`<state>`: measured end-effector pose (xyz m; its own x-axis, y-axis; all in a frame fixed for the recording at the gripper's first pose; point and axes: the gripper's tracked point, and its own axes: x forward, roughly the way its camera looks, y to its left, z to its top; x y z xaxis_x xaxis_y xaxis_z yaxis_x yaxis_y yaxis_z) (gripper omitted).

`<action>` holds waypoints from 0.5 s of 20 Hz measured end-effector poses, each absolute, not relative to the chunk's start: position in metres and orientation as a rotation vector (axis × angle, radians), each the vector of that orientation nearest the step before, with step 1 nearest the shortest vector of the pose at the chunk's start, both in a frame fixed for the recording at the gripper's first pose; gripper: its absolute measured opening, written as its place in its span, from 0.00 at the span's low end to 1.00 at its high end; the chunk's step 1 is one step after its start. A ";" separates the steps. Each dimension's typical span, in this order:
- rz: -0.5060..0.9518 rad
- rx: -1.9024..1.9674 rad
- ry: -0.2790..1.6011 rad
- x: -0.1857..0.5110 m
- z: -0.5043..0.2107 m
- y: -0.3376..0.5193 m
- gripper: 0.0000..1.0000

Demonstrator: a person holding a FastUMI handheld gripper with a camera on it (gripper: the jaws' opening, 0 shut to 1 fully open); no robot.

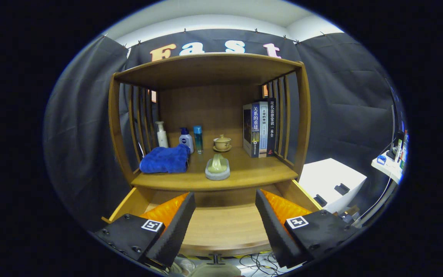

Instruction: Pull open the drawer, take out the items inside it, and place them on the countertop above the cabinet.

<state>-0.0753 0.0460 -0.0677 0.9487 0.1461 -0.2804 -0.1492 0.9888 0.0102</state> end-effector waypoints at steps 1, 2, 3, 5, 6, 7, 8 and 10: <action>0.154 -0.010 0.284 -0.081 -0.074 0.047 1.00; 0.155 -0.006 0.281 -0.087 -0.080 0.047 1.00; 0.155 -0.004 0.281 -0.094 -0.086 0.046 1.00; 0.160 -0.009 0.290 -0.106 -0.101 0.048 1.00; 0.159 -0.013 0.299 -0.112 -0.108 0.048 1.00; 0.164 -0.012 0.301 -0.116 -0.113 0.050 1.00; 0.172 -0.009 0.305 -0.122 -0.120 0.052 1.00; 0.182 -0.007 0.306 -0.131 -0.128 0.056 1.00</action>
<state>-0.1310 0.0555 -0.1280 0.9373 0.1767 -0.3005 -0.1787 0.9837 0.0210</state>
